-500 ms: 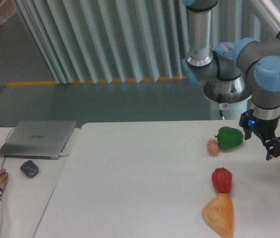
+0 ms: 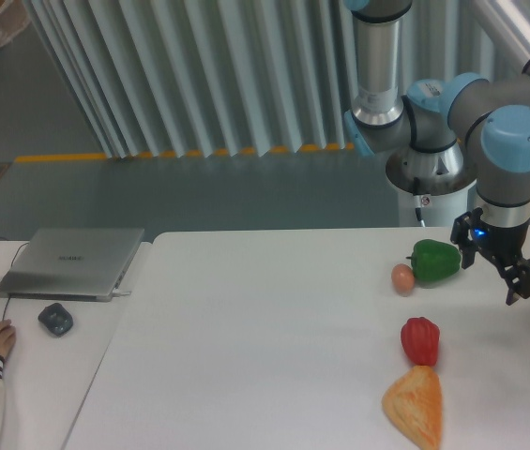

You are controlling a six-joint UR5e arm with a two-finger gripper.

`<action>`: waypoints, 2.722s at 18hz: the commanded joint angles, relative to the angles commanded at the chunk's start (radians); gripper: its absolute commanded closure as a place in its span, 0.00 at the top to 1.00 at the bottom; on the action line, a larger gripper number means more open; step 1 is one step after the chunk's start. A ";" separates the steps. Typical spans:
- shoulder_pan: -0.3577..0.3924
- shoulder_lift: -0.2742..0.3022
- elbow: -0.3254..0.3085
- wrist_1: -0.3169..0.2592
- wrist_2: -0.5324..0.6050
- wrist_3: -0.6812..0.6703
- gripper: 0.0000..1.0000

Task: Place the red peppers in a basket

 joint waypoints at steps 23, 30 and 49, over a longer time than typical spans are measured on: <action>-0.147 -0.057 -0.055 0.131 0.035 -0.637 1.00; -0.158 -0.086 -0.051 0.160 0.069 -0.663 1.00; -0.213 -0.175 -0.035 0.155 0.124 -0.699 0.98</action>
